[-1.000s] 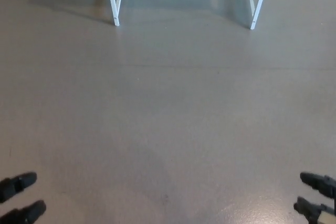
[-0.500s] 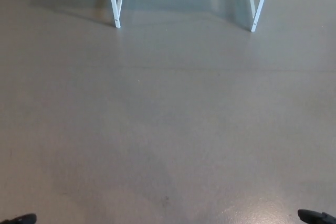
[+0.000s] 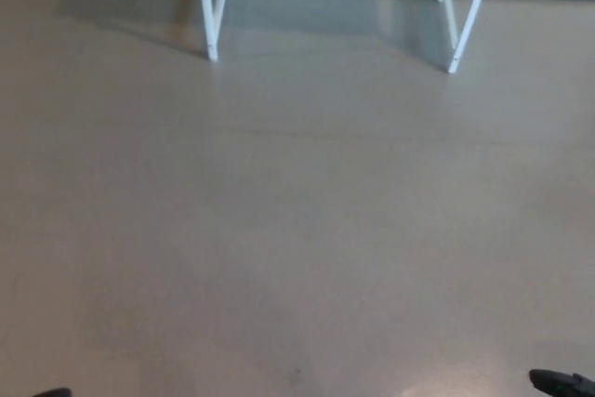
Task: The robot walk towards a table in front and then clicks the light switch button using the right hand's index finger
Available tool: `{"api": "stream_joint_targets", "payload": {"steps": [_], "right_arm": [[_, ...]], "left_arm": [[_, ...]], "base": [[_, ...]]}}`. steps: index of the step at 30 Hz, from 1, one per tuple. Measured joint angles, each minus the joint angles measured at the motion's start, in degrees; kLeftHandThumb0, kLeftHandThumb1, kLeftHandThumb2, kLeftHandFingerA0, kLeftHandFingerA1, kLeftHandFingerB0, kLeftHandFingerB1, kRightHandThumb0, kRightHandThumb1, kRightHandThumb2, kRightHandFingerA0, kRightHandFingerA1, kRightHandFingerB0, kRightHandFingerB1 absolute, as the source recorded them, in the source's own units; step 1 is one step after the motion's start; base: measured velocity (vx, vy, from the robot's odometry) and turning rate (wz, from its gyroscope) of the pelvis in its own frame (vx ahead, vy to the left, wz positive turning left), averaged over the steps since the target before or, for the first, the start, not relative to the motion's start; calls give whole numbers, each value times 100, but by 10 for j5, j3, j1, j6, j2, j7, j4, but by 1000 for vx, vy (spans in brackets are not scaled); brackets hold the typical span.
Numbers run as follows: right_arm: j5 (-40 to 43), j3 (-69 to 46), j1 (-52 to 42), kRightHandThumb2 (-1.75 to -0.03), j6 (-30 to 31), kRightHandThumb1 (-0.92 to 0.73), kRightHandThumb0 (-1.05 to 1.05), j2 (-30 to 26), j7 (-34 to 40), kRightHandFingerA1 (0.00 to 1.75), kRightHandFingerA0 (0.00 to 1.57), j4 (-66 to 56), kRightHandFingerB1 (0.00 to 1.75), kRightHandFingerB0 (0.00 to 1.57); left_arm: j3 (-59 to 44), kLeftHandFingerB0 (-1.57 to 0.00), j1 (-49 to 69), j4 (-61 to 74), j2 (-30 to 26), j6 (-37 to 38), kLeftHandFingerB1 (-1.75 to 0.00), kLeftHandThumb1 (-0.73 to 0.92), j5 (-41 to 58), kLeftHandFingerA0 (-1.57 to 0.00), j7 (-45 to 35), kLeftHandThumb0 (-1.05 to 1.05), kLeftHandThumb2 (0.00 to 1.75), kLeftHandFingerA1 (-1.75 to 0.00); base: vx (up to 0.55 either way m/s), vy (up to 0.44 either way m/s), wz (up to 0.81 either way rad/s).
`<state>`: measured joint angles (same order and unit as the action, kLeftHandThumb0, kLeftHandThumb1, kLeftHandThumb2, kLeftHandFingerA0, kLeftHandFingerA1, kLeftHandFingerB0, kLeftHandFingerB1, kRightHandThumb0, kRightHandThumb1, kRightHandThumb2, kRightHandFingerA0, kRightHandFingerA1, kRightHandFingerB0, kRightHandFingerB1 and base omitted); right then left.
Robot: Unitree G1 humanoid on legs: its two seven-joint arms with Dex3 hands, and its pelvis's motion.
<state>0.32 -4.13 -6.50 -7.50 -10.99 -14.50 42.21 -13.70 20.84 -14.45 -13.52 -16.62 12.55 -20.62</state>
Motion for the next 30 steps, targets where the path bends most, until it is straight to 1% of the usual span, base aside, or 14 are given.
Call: {"api": "stream_joint_targets", "payload": {"steps": [1, 2, 3, 4, 5, 6, 7, 10, 12, 17, 22, 25, 30], "right_arm": [[-1, 5, 0, -63, -2, -75, -31, 1, -1, 49, 47, 0, 36, 27], [-2, 8, 0, -97, -3, -54, -24, 1, -1, 61, 38, 0, 50, 14], [-3, 11, -1, -97, -4, -54, -24, 1, 0, 61, 38, 0, 50, 15], [-4, 13, -1, -97, -5, -54, -24, 1, -1, 62, 39, -1, 50, 15], [-5, 15, -1, -97, -6, -54, -24, 1, 0, 62, 39, -2, 50, 15], [-5, 16, -1, -97, -7, -54, -24, 1, 0, 62, 39, -2, 50, 15], [-6, 17, -1, -63, -7, -75, -30, 0, 0, 47, 48, -2, 35, 27], [-8, 18, 1, -63, -8, -75, -30, 0, 2, 48, 48, -3, 35, 27], [-10, 19, 2, -63, -8, -75, -30, 0, 3, 47, 48, -3, 35, 27], [-20, 28, 4, -63, -8, -75, -30, -5, 9, 48, 47, -1, 36, 27], [-23, 28, 8, -63, -10, -75, -28, -17, 13, 48, 47, -3, 36, 28], [-23, 28, 8, -62, -10, -76, -29, -17, 14, 48, 47, -3, 36, 28], [-24, 31, 8, -62, -13, -75, -30, -18, 15, 48, 47, 0, 36, 28]], "left_arm": [[-2, -33, -3, 0, -4, 1, -38, 68, 0, -47, 0, -14, 59, -45], [-3, -32, -5, 0, -6, 1, -38, 68, 0, -48, 0, -15, 59, -45], [-3, -33, -8, 0, -7, 2, -38, 67, 0, -48, 0, -15, 59, -46], [-3, -22, -8, 0, -7, 2, -50, 48, 0, -41, 0, -13, 87, -59], [-4, -22, -8, 0, -7, 2, -50, 48, 0, -41, 0, -13, 87, -59], [-4, -34, -8, 0, -7, 2, -38, 67, 0, -48, 0, -14, 59, -46], [-4, -34, -6, -1, -6, 2, -38, 66, 0, -49, 0, -14, 59, -46], [-5, -35, -6, -1, -6, 2, -39, 66, 0, -48, 0, -14, 58, -46], [-6, -35, -7, -1, -6, 2, -39, 69, 0, -47, 0, -13, 59, -45], [-4, -34, -9, 1, -4, 2, -38, 68, 0, -46, 0, -15, 59, -45], [-2, -35, -12, 6, -2, 2, -38, 69, 0, -46, -2, -13, 59, -44], [-2, -35, -11, 7, -2, 2, -38, 69, 0, -47, -1, -14, 60, -43], [0, -33, -8, 9, -1, 2, -37, 70, -1, -42, 0, -13, 60, -42]], "base": [[186, 451, -6], [137, 224, 2], [174, 186, 0], [181, 151, 10], [158, 115, -1], [146, 99, 8], [169, 55, 2], [156, -28, 14], [169, -119, 10], [192, -239, 13], [177, -174, 7], [212, -23, -5], [229, 129, -12]]}}
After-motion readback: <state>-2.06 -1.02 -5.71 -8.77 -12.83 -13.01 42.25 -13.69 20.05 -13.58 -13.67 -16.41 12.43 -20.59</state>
